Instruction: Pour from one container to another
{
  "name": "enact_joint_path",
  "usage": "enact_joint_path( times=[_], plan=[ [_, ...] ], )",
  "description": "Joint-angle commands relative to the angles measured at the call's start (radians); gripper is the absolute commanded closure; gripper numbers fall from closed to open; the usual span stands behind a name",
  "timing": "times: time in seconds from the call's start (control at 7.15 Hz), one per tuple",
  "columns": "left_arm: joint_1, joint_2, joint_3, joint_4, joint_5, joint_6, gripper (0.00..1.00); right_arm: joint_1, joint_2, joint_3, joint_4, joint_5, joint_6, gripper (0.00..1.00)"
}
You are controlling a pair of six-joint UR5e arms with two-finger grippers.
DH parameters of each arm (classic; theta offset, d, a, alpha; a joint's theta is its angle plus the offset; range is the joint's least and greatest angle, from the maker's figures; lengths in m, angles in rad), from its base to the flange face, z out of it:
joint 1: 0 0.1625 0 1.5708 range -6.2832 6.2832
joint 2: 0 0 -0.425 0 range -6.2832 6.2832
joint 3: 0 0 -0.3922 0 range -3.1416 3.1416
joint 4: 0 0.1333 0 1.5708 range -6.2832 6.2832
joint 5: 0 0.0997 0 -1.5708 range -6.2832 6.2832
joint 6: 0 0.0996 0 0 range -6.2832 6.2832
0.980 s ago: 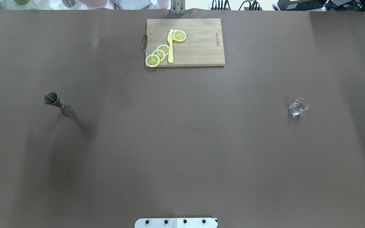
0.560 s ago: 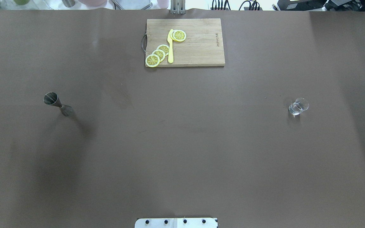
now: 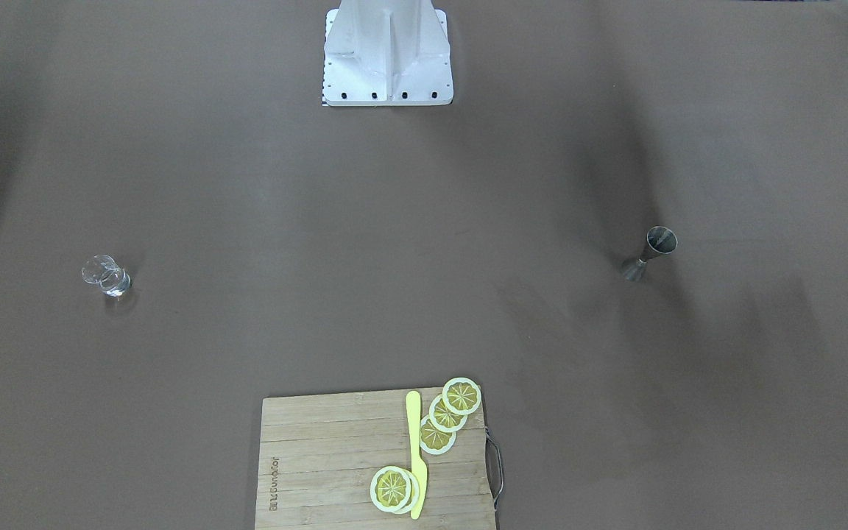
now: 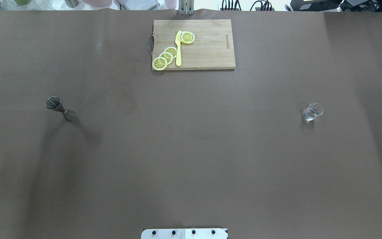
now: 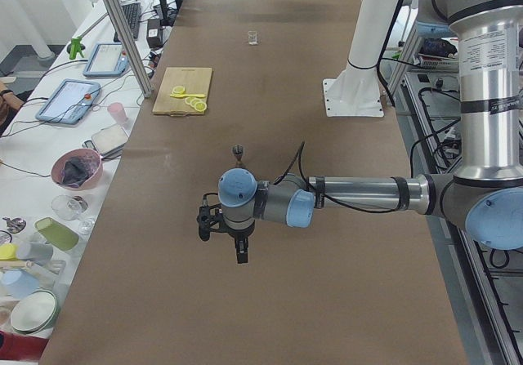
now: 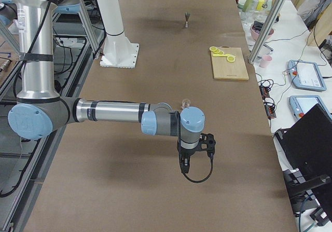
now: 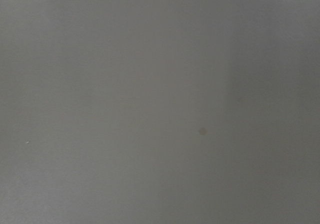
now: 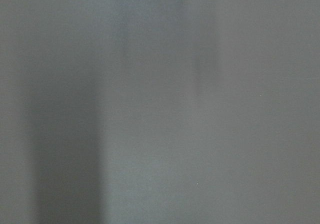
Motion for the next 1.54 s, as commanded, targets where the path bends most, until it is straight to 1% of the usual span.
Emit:
enact_joint_path(
  times=[0.0,0.14,0.28,0.42,0.84,0.98,1.4],
  plan=[
    [-0.004,0.001,0.014,-0.003,-0.004,-0.004,0.02,0.000,0.000,0.000,0.000,0.000,0.000,0.00],
    [-0.011,0.008,-0.012,-0.003,-0.006,-0.004,0.02,0.002,0.000,0.000,0.000,0.002,0.000,0.00],
    [-0.027,0.105,-0.093,-0.006,-0.006,-0.004,0.02,0.002,0.000,0.000,0.000,0.002,0.000,0.00],
    [-0.047,0.150,-0.113,-0.010,-0.004,-0.001,0.02,0.002,0.000,0.000,0.000,0.002,0.000,0.00],
    [-0.044,0.123,-0.087,-0.007,-0.004,-0.006,0.02,0.002,0.000,0.000,0.000,0.002,0.000,0.00],
    [-0.041,0.079,-0.060,-0.007,-0.004,-0.010,0.02,0.002,0.002,0.000,0.000,0.002,0.000,0.00],
    [-0.042,0.077,-0.066,-0.007,-0.003,-0.010,0.02,0.002,0.000,0.000,0.000,0.002,0.000,0.00]
  ],
)
